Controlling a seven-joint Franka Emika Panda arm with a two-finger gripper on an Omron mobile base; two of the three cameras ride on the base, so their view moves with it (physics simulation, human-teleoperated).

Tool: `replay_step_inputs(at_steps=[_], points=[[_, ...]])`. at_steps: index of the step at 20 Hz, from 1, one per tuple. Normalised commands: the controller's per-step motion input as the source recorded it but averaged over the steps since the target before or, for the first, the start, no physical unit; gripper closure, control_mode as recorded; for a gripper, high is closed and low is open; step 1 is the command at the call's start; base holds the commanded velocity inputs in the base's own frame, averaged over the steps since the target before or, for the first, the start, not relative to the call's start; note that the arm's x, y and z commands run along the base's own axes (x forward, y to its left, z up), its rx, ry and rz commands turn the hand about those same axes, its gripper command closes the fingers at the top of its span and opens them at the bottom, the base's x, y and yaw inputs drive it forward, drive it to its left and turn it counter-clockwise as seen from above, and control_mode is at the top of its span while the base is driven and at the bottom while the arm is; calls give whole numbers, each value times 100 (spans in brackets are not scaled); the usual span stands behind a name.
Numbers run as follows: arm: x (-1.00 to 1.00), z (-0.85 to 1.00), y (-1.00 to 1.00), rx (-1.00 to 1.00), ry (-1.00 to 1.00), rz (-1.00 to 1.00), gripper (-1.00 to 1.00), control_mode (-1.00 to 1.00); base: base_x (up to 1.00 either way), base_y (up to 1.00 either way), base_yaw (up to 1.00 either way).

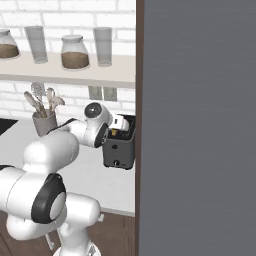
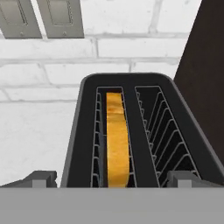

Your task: Start the toaster. Once the lever pops up, take the bread to the plate on the dining counter.

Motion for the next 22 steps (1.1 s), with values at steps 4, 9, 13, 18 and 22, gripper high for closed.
replay_step_inputs(at_steps=[4,9,13,18,22], points=[[24,-6,0,0,3,0,-100,-100,0,0,0],[15,-16,0,0,1,0,-100,-100,0,0,0],[14,-24,0,0,0,0,-100,-100,0,0,0],[15,-15,0,0,0,0,-100,-100,0,0,0],[14,0,0,0,0,0,-100,-100,0,0,0]])
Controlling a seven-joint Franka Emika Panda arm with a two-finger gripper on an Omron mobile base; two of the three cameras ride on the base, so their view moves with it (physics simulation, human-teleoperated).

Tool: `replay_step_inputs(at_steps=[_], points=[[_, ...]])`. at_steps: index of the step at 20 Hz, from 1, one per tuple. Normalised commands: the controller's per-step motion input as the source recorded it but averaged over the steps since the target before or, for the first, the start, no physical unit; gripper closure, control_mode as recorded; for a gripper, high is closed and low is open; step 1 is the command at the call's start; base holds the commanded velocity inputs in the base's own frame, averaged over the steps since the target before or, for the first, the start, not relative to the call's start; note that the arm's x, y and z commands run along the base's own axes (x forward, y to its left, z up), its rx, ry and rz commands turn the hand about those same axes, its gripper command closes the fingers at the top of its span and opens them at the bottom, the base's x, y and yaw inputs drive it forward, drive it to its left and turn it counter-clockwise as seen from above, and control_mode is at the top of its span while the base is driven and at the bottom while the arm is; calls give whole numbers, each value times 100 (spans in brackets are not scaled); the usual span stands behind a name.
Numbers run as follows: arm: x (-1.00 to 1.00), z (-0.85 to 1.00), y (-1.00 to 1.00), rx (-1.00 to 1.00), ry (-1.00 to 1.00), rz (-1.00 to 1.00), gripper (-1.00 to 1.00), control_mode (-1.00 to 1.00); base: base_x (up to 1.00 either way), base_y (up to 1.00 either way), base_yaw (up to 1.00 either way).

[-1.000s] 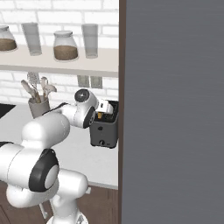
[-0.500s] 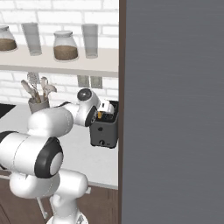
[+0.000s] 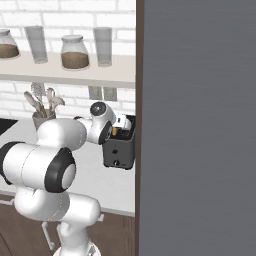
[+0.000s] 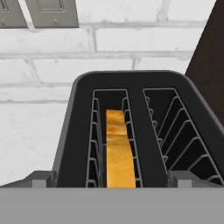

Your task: Start the toaster. Once the lever pops up, take the bread to the plate on the dining counter.

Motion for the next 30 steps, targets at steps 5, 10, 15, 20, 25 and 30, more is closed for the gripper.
replay_step_inputs(at_steps=[5,10,15,20,25,30], points=[[0,-1,0,0,0,0,100,-100,0,0,0],[0,0,0,0,0,0,100,-100,0,0,0],[0,0,0,0,0,0,100,-100,0,0,0],[0,0,0,0,-1,0,100,-100,0,0,0],[-7,13,0,0,-5,0,100,-100,0,0,0],[-18,26,0,0,-2,0,100,-100,0,0,0]])
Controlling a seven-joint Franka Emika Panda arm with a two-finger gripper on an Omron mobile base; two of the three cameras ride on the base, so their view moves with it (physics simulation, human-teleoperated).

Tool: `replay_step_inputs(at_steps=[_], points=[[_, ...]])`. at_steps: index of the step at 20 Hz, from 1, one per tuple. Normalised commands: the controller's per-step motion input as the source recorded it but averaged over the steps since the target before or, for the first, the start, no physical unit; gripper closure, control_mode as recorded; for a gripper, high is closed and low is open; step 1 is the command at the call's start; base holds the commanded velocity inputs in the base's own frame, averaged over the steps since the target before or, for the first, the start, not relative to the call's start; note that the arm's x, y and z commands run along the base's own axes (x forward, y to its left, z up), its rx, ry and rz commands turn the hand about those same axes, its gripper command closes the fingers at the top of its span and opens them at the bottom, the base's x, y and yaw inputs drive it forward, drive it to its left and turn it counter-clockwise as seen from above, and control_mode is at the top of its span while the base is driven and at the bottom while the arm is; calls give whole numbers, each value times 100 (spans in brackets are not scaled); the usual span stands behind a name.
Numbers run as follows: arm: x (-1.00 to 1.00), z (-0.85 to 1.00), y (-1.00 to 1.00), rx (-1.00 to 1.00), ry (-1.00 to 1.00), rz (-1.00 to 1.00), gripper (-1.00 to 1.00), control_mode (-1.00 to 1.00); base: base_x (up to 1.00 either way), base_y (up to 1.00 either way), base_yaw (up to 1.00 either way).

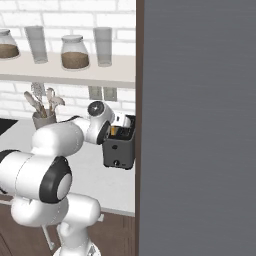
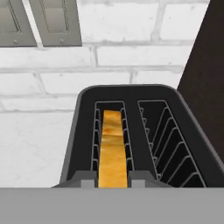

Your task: Start the toaster. Once the lever pops up, take the bread to the plate on the dining counter.

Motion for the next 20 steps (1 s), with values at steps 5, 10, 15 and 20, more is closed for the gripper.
replay_step_inputs(at_steps=[5,10,15,20], points=[[-8,46,0,0,-2,0,100,-100,0,0,0],[-11,30,0,0,0,0,100,-100,0,0,0],[-16,25,0,0,-1,0,100,-100,0,0,0],[-26,15,0,0,-1,0,100,-100,0,0,0]])
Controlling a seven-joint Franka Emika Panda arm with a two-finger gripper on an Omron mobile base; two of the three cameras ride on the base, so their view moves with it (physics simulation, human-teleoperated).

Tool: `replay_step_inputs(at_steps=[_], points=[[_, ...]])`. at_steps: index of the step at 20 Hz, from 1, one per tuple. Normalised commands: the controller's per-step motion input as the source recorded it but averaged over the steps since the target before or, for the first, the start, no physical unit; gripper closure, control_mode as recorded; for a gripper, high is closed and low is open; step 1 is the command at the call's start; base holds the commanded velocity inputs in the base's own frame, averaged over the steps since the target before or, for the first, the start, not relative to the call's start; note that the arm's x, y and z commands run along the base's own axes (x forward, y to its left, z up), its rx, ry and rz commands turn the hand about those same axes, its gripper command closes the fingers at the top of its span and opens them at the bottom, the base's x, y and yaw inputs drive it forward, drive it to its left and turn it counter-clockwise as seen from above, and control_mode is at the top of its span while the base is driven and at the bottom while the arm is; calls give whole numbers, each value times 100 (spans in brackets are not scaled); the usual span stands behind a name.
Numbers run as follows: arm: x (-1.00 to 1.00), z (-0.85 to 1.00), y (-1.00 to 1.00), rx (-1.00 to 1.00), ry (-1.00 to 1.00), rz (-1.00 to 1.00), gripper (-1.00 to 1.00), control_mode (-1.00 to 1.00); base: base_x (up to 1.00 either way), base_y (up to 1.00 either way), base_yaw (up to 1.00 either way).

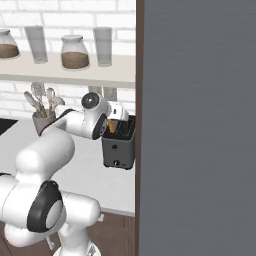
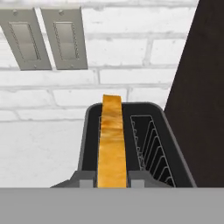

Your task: Start the toaster. Once the lever pops up, take the bread to the plate on the dining counter.

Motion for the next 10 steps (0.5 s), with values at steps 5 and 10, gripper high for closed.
replay_step_inputs(at_steps=[5,10], points=[[-26,21,-3,0,-1,0,100,-100,0,0,0],[-46,24,-10,0,1,0,100,-100,0,0,0]])
